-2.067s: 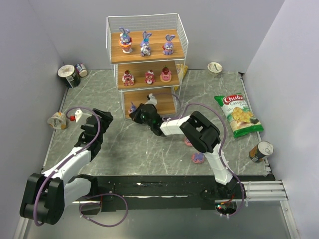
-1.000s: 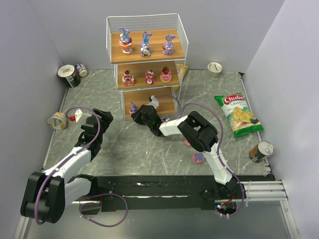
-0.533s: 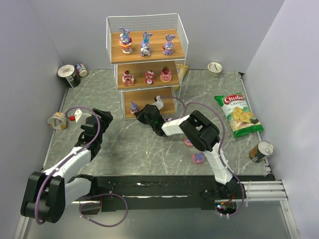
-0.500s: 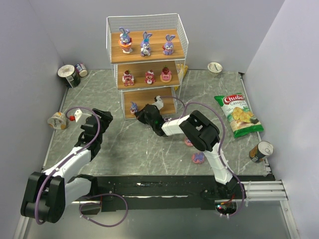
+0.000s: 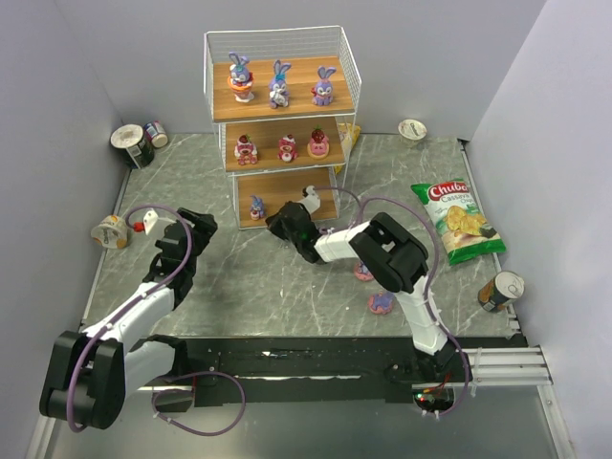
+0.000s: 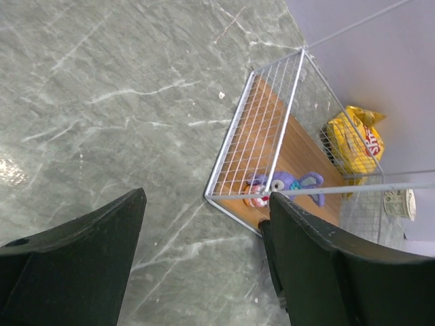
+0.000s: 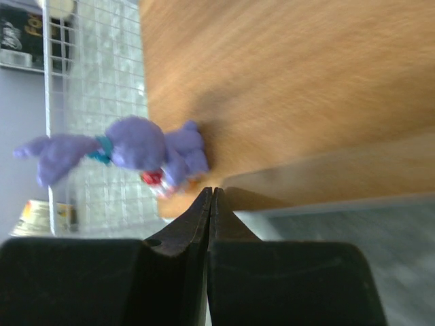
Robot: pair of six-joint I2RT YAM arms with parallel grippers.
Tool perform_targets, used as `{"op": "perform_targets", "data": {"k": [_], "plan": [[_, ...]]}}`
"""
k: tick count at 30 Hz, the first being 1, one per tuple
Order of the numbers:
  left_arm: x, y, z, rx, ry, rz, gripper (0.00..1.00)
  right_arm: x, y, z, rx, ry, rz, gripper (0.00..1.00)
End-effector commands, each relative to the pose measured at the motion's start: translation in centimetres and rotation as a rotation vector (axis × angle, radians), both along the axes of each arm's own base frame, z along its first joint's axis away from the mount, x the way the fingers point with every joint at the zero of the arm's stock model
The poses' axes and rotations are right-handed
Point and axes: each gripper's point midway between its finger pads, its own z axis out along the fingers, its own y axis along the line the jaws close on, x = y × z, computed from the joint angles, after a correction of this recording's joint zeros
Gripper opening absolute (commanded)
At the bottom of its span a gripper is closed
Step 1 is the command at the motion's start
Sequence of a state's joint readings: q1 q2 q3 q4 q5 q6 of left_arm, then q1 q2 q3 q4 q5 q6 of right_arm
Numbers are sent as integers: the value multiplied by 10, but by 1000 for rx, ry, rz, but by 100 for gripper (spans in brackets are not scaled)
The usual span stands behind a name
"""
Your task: Place and organize the plastic toys onto the shelf
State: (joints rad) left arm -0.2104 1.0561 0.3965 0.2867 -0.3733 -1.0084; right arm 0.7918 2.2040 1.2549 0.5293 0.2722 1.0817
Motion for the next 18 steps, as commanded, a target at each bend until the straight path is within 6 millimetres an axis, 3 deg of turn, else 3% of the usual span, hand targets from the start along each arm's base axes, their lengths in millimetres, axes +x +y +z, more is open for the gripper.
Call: {"op": "perform_targets", "data": {"k": [1, 6, 7, 8, 9, 10, 11, 12, 13, 14, 15, 16, 17, 18], "plan": [[-2, -6, 10, -34, -45, -33, 80, -16, -14, 25, -96, -65, 7, 0], [-7, -16, 18, -63, -69, -83, 83, -35, -30, 43, -135, -101, -6, 0], [-8, -17, 23, -71, -85, -93, 84, -38, -33, 60, -122, -120, -12, 0], [-10, -19, 26, -75, -96, -105, 85, -48, -38, 55, -149, -109, -7, 3], [-12, -22, 24, -77, -93, -119, 86, -51, -44, 61, -160, -123, -18, 8], [-14, -26, 28, -85, -103, -136, 87, -56, -50, 81, -142, -148, -29, 14], [-16, -29, 31, -91, -111, -153, 88, -68, -59, 73, -175, -129, -23, 27], [-18, -36, 33, -96, -115, -182, 90, -75, -66, 75, -187, -126, -23, 34], [-20, -43, 38, -102, -125, -216, 91, -80, -77, 96, -174, -141, -37, 39], [-22, -48, 41, -105, -130, -236, 92, -89, -90, 90, -204, -114, -42, 50], [-25, -63, 46, -112, -139, -281, 95, -102, -109, 76, -269, -44, -56, 54], [-27, -72, 52, -118, -160, -312, 96, -106, -126, 98, -260, -67, -105, 58], [-28, -80, 53, -116, -163, -328, 98, -116, -142, 92, -291, -48, -119, 66], [-34, -102, 59, -118, -172, -387, 99, -127, -161, 84, -351, -7, -134, 71]]}}
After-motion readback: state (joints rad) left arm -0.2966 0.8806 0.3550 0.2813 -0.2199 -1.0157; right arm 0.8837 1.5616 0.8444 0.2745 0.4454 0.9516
